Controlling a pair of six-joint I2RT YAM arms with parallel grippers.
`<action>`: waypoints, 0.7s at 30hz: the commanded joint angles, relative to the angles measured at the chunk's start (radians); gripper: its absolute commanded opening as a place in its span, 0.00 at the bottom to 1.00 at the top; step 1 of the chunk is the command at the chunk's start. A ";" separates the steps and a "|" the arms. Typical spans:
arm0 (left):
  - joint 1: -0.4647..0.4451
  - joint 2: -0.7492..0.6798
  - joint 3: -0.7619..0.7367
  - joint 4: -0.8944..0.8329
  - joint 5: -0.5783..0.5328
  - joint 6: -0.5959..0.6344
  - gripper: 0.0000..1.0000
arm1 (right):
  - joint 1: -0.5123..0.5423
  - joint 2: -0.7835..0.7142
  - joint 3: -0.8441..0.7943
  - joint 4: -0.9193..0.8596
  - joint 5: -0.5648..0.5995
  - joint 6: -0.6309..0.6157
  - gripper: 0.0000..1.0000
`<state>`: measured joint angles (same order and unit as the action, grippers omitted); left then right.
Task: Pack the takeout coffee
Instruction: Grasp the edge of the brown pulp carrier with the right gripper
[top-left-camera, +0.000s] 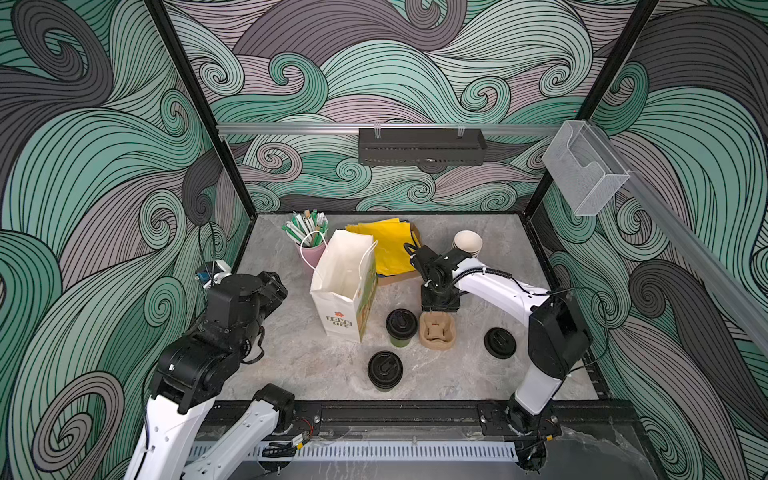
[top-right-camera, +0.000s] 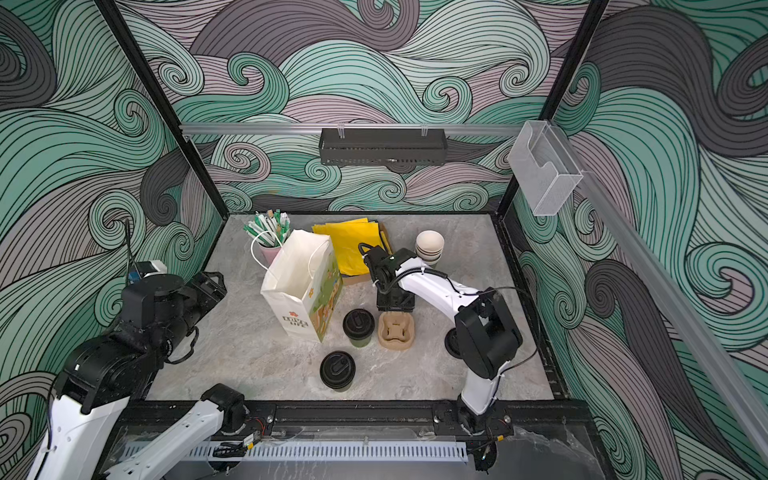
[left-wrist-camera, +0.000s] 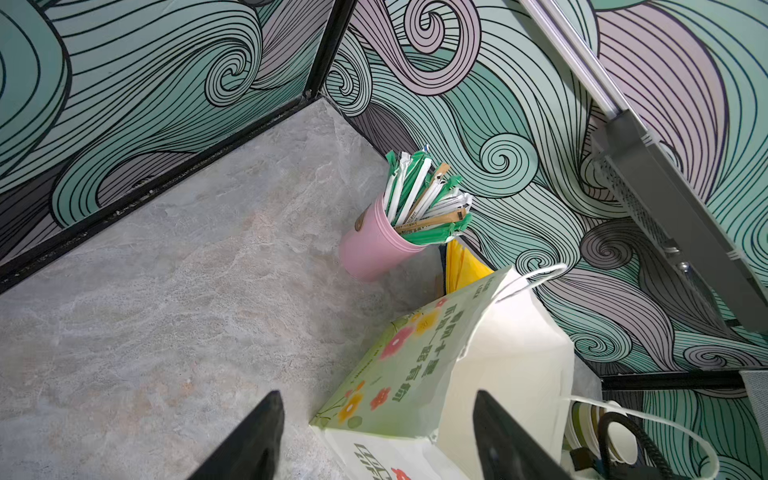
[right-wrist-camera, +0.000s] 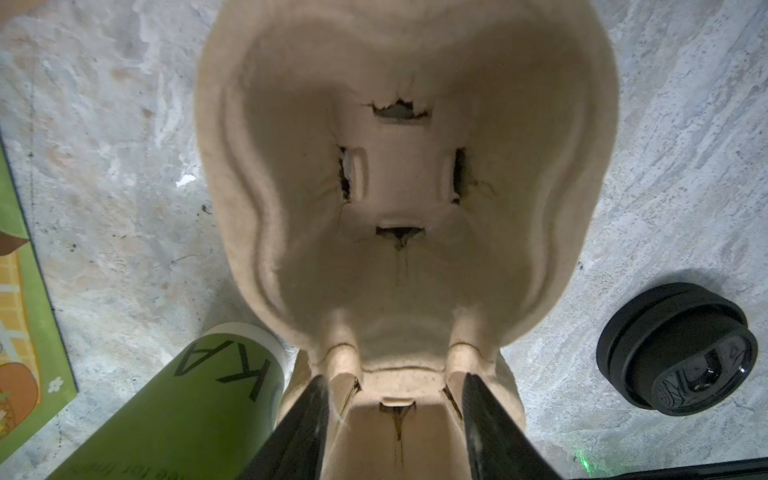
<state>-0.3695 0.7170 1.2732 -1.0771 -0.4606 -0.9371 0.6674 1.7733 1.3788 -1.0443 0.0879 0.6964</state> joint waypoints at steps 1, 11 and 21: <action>0.005 -0.001 0.009 0.011 0.009 -0.014 0.73 | -0.007 0.009 -0.002 0.006 0.006 0.017 0.52; 0.006 0.003 0.008 0.013 0.006 -0.008 0.73 | -0.021 0.008 -0.032 0.035 0.008 0.057 0.47; 0.005 -0.002 0.007 0.026 -0.004 0.009 0.73 | -0.023 -0.001 -0.077 0.068 -0.005 0.090 0.39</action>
<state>-0.3695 0.7162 1.2732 -1.0740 -0.4595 -0.9451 0.6510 1.7771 1.3277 -0.9821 0.0875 0.7532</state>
